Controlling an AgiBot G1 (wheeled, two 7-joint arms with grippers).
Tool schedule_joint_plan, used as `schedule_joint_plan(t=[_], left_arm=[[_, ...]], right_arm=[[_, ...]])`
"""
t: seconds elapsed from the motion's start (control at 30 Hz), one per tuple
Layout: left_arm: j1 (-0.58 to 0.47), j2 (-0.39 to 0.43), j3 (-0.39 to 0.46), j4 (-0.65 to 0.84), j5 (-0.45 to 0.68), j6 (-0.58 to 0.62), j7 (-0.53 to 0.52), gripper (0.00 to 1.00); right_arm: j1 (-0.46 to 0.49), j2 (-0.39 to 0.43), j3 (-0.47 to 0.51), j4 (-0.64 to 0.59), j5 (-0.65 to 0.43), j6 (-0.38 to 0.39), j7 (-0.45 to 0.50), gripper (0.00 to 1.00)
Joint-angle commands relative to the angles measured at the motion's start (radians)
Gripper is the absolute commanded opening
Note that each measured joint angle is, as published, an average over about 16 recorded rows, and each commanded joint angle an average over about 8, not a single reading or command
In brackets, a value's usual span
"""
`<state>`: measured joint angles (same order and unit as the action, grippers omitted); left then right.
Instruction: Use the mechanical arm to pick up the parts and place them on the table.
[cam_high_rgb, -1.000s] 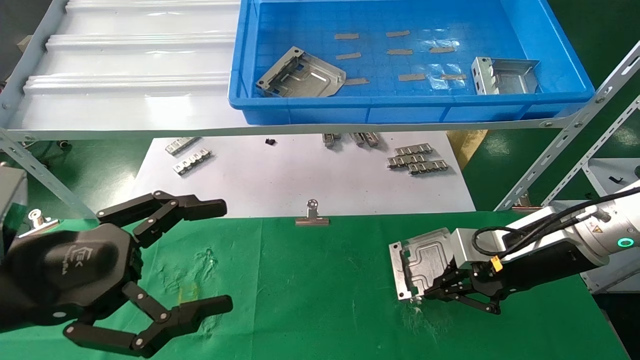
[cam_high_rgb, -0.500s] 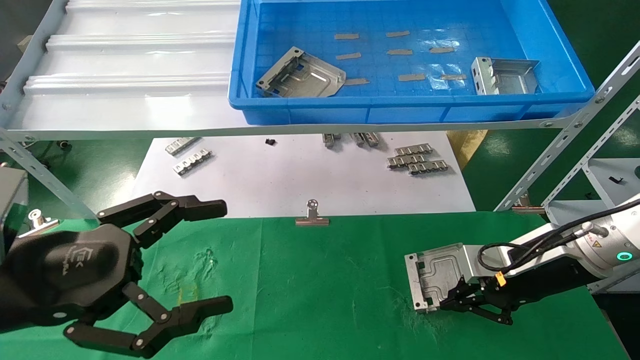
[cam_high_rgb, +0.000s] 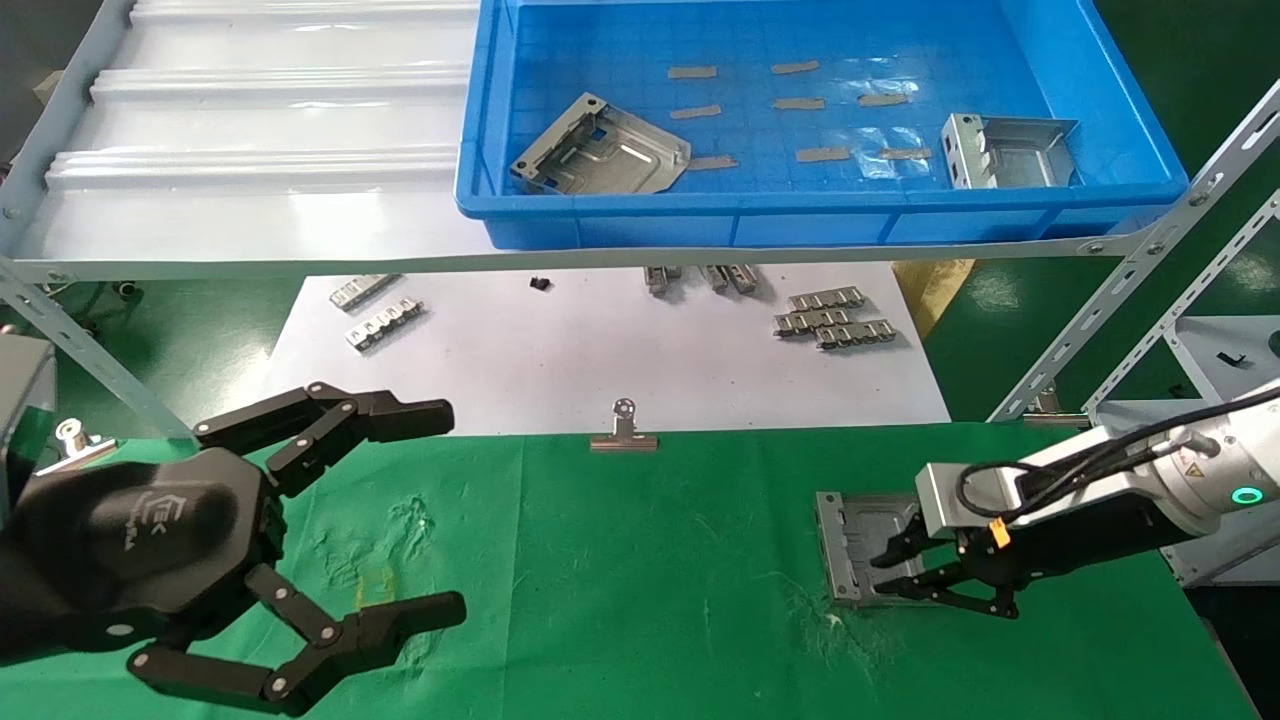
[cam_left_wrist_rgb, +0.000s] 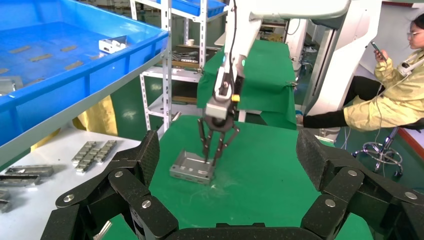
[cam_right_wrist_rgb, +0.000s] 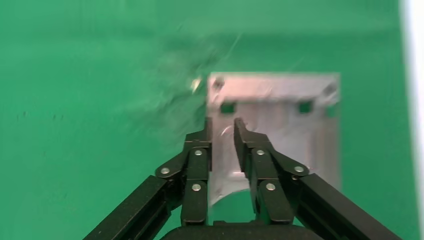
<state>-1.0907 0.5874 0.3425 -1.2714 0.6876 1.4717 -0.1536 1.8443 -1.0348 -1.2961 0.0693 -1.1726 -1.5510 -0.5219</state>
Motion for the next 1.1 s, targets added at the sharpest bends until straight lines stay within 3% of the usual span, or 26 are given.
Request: schedule_joint_plan(t=[0.03,0.3,0.67,1.1], left_arm=[[0.0,0.0,0.0,0.0,0.0,0.0,0.0,1.0],[0.0,0.0,0.0,0.0,0.0,0.0,0.0,1.0],[0.0,0.0,0.0,0.0,0.0,0.0,0.0,1.0],[0.0,0.0,0.0,0.001,0.0,0.0,0.0,1.0]], right_arm=[[0.01,0.004,0.014,-0.007,0.021,-0.021,-0.004,1.0],[0.006,0.021,0.07,-0.014,0.113,-0.044,0.037,1.0],[0.001,0.021,0.066,-0.003,0.097,-0.042,0.031,1.0],[-0.139,0.094,0.238,0.219,0.158,-0.024,0.154,1.0]])
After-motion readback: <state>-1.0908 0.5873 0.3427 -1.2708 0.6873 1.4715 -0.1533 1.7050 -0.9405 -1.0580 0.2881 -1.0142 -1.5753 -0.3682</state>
